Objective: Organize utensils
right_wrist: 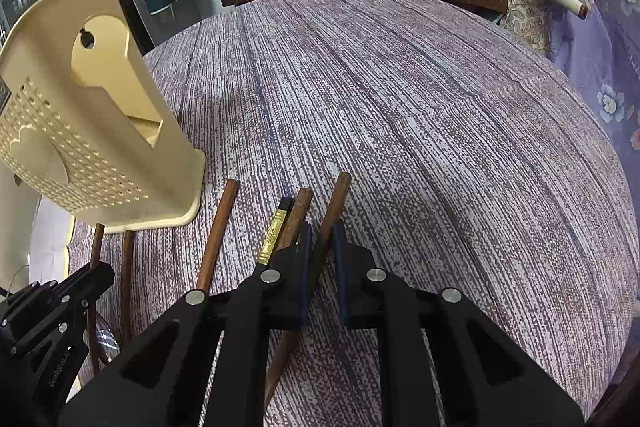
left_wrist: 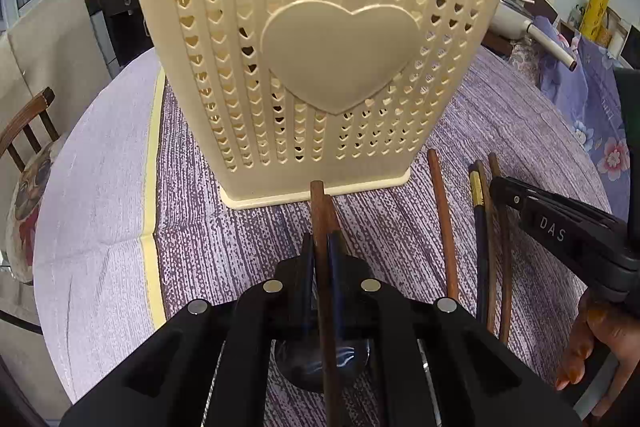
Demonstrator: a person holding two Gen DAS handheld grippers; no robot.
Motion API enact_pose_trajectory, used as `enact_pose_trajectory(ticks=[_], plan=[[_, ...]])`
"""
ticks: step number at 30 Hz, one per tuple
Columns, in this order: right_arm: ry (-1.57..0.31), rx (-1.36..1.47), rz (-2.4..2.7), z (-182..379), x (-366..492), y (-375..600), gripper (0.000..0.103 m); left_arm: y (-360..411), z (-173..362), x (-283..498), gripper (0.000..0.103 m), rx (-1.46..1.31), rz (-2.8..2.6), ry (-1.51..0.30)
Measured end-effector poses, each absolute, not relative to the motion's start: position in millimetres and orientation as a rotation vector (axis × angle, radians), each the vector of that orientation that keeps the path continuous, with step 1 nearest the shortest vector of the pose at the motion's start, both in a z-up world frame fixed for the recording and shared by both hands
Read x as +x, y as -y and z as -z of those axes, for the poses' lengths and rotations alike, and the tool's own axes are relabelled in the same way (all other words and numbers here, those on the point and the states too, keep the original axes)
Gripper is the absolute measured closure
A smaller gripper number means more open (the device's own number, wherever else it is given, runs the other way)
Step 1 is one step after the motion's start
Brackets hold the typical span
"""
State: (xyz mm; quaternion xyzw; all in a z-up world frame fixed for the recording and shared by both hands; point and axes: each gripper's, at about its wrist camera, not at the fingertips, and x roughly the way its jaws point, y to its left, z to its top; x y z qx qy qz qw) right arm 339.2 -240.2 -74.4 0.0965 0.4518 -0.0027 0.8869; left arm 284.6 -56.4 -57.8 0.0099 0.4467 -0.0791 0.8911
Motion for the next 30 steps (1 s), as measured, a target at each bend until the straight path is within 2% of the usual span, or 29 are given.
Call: enact_pose_trajectory(ticks=[13, 30], plan=[[-0.875, 0.369, -0.086, 68, 327, 260, 0.093, 29, 27, 262, 0.095, -0.070, 0.192, -0.855], [-0.578, 0.367, -0.453, -30, 241, 277, 0.095, -1, -58, 206, 0.095, -0.144, 0.218, -0.612]])
